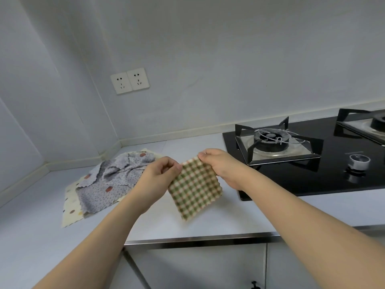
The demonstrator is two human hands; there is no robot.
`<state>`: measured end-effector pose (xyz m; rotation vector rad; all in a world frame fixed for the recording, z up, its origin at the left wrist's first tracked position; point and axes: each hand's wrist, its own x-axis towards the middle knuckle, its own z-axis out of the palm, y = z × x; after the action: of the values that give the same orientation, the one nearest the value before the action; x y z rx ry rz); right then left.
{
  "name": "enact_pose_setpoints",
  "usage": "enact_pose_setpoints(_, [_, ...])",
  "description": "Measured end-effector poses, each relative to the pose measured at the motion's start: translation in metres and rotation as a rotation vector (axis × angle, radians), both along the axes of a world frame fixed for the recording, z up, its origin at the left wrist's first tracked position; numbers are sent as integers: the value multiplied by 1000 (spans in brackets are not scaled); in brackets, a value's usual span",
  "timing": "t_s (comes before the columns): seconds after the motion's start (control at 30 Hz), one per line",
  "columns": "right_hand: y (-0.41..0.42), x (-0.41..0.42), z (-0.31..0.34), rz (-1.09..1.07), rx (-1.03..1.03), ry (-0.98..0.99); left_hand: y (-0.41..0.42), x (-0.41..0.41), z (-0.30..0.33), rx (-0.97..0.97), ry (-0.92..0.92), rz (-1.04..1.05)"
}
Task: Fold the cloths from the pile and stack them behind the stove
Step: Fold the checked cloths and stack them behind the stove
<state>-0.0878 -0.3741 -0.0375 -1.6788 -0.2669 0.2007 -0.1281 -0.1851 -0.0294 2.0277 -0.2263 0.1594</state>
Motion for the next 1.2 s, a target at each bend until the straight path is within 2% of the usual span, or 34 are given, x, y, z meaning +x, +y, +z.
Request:
enact_pose_setpoints(0.13, [-4,-12,20,-192,-192,-209,-19,-14,24,99,-76,-92])
enact_pose_setpoints(0.23, [-8,-23,33,-303,-256,-393,-24,-24,37,246,-46,-151])
enact_pose_setpoints(0.37, [-19,-29,36,-429,-345,-582,-30,-36,48,292,-68,-98])
enact_pose_setpoints(0.53, [-15,-39,36,-461,-307,-674,-41,-49,59,288,-134,-77])
enact_pose_setpoints(0.63, [-20,-44,39,-433,-277,-712,-40,-54,60,450,-120,-115])
enact_pose_setpoints(0.8, [-26,-49,37,-467,-250,-742,-45,-52,65,579,-227,59])
enact_pose_setpoints(0.87, [-26,-50,38,-504,-223,-729,-52,-54,67,504,-227,-53])
enact_pose_setpoints(0.93, [-31,-48,39,-501,-219,-715,-57,-53,67,337,-124,-244])
enact_pose_setpoints(0.97, [-34,-47,39,-492,-216,-712,-58,-53,67,318,-86,-270])
enact_pose_setpoints(1.07, [-40,-47,37,-474,-218,-711,-58,-48,64,406,-45,-139])
enact_pose_setpoints(1.2, [-40,-48,37,-515,-152,-682,-58,-46,62,286,-119,-43])
